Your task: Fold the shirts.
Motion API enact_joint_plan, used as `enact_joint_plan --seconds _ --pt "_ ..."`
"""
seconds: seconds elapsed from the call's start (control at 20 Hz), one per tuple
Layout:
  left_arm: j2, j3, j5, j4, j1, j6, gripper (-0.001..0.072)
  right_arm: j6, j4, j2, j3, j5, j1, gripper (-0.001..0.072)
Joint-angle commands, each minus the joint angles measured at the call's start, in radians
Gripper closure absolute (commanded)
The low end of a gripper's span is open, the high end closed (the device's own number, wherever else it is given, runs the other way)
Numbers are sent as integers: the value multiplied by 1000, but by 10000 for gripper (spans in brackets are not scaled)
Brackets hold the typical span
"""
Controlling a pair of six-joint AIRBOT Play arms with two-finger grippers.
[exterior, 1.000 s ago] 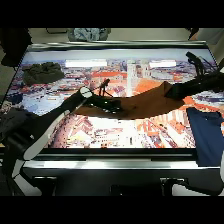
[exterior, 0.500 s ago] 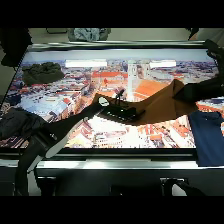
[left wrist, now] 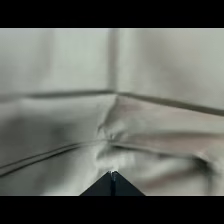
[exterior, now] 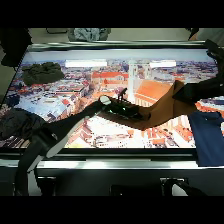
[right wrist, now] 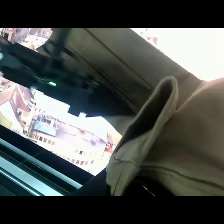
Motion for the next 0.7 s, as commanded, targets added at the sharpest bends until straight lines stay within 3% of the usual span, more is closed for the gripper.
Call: enact_joint_plan --seconds 0.0,0.1,0.35,0.65 --pt "159 4 -110 348 127 -42 682 -6 26 -70 1 -50 45 666" --pt "288 4 -123 445 227 -42 681 -6 65 -119 1 -103 102 666" --pt "540 4 -127 460 447 -40 680 1 164 -269 1 -291 281 666" --pt "703 4 -191 460 503 -38 679 36 302 -542 1 -542 478 663"
